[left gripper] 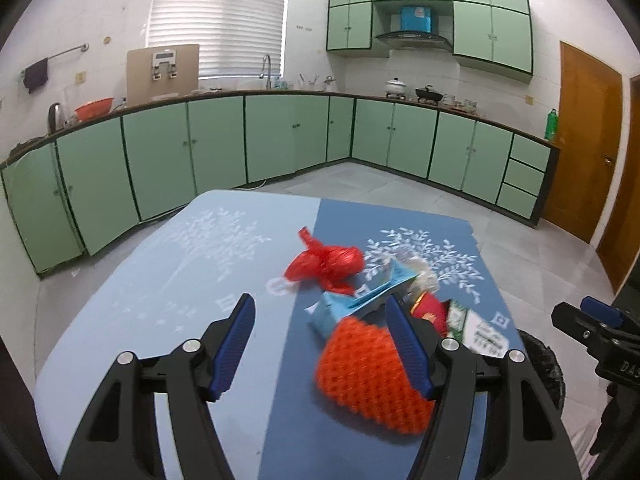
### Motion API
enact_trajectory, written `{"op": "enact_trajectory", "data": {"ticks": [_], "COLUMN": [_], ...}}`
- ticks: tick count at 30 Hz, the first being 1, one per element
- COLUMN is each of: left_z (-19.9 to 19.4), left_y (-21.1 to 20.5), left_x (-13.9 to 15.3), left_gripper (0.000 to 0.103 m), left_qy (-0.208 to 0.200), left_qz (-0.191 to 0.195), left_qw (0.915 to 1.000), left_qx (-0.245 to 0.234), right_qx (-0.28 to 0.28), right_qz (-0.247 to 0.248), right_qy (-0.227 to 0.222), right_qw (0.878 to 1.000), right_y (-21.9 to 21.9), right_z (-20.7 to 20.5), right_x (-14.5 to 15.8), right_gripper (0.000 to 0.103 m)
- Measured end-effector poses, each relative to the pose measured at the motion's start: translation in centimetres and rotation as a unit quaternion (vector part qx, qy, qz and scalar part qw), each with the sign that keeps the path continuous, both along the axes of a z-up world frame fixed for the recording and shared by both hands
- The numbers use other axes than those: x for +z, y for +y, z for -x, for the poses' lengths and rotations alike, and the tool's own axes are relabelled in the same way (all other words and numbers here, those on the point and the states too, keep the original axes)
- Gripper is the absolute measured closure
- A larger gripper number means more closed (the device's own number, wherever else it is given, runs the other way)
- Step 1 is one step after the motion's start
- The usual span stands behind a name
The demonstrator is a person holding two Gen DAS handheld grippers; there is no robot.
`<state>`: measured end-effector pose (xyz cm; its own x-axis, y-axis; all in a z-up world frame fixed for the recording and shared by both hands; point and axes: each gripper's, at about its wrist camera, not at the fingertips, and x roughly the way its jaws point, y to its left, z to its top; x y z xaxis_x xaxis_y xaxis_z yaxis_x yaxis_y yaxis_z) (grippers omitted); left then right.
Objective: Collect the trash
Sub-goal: 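Move the left tool to the orange foam net while the right tool approaches the green snack bag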
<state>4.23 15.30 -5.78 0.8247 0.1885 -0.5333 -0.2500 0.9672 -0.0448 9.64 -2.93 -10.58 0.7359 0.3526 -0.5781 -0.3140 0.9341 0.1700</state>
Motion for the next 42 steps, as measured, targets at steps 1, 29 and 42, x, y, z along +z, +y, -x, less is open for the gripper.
{"op": "enact_trajectory", "data": {"ticks": [1, 29, 42], "left_z": [0.0, 0.0, -0.6], "left_y": [0.1, 3.6, 2.1], "left_x": [-0.1, -2.5, -3.0], "left_gripper": [0.037, 0.037, 0.037], "left_qy": [0.001, 0.02, 0.026], "left_qz": [0.001, 0.014, 0.018], "left_qw": [1.0, 0.9995, 0.9995], "left_qx": [0.001, 0.019, 0.003], "right_qx": [0.002, 0.02, 0.014], "right_qz": [0.002, 0.034, 0.045], "right_qy": [0.001, 0.054, 0.086], "right_qw": [1.0, 0.998, 0.995], "right_y": [0.7, 7.9, 4.0], "right_z": [0.0, -1.9, -1.6], "right_x": [-0.1, -3.0, -3.9], "right_gripper": [0.012, 0.01, 0.01]}}
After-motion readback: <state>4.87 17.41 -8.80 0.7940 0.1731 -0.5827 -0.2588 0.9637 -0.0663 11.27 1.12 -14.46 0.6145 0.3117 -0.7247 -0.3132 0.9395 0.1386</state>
